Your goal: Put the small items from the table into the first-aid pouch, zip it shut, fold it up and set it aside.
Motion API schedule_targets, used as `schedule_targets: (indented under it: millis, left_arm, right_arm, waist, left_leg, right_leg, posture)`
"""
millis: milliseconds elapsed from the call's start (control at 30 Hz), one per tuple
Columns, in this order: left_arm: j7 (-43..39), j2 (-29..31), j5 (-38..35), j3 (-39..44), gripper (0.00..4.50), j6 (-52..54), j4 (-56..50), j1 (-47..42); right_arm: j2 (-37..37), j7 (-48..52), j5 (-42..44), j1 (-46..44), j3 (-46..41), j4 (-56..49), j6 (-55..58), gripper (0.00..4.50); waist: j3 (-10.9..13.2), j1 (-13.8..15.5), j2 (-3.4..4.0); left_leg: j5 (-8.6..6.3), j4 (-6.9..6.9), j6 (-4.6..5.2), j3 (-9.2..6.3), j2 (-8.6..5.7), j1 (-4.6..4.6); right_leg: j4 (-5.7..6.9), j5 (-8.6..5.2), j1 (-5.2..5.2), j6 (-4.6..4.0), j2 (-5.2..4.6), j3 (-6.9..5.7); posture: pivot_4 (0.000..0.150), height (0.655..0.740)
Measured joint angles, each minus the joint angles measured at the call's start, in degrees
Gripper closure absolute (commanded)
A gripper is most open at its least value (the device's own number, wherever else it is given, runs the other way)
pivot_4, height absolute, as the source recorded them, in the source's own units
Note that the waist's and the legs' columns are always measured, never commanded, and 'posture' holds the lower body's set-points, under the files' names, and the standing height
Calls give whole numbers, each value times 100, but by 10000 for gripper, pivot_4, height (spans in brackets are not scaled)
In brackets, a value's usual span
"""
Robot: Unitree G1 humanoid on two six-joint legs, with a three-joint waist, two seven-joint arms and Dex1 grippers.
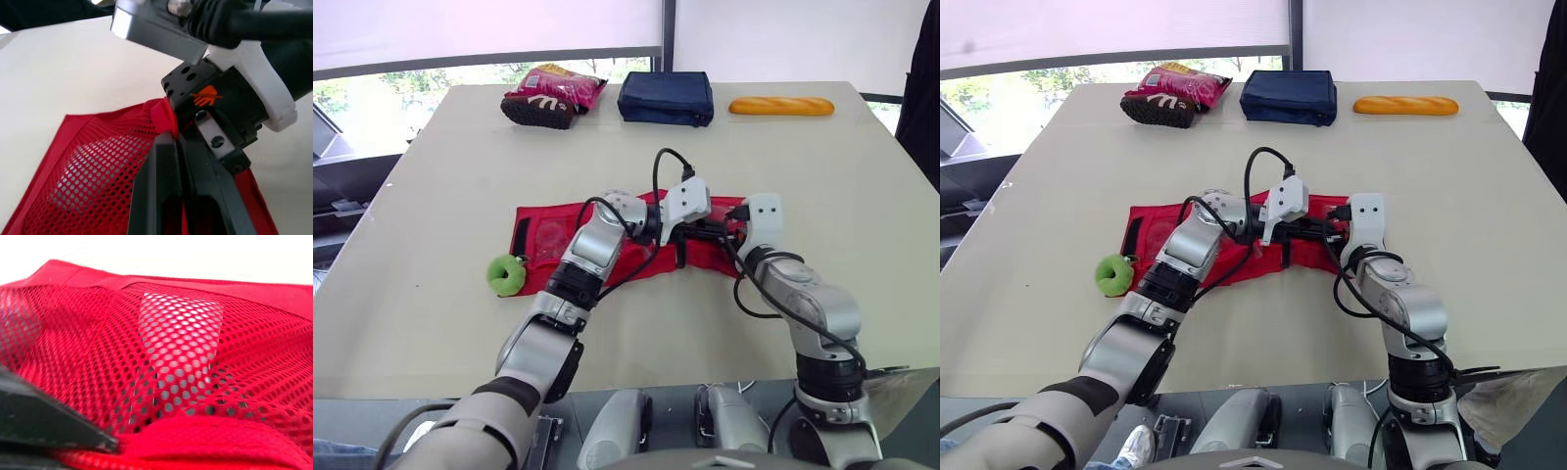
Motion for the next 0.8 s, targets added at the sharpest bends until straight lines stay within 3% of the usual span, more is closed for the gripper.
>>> schedule_targets:
  millis: [67,167,600,733,800]
  left_arm:
    - [48,-4,4,4,45000,-8,7,-8]
    - [106,-27,10,-2,45000,-105,153,-81]
    - [570,-207,175,-53,45000,-623,1181,-300]
    - [567,-211,188,-58,45000,-645,1201,-299]
    - [561,-217,191,-61,45000,-655,1201,-295]
  right_arm:
    - [15,-29,-73,-10,20,33,-76,25267]
    - [-87,-34,-171,-2,29,20,-54,11830]
    - [-1061,845,132,733,431,-1729,650,11830]
    - [-1172,1284,639,1137,-110,-2559,660,11830]
    - [-1151,1503,1054,1553,-824,-2946,697,11830]
  waist:
    - [0,8,0]
    - [0,12,0]
    - [1,10,3]
    - [1,9,3]
    - [1,26,2]
  left_leg:
    - [0,0,0,0,-2,0]
    - [0,0,0,0,-5,0]
    - [0,-3,1,-2,-2,-2]
    - [-1,-2,2,-2,-2,-2]
    - [-3,-2,5,-10,-1,-1]
  right_leg:
    - [0,0,0,0,0,-1]
    - [0,0,0,0,1,-1]
    - [-5,-1,1,1,0,-5]
    - [-6,-1,3,2,-1,-5]
    - [-9,-1,10,3,-2,-15]
  posture:
    - [1500,7395]
    - [1500,7395]
    - [1500,7395]
    - [1500,7395]
    - [1500,7395]
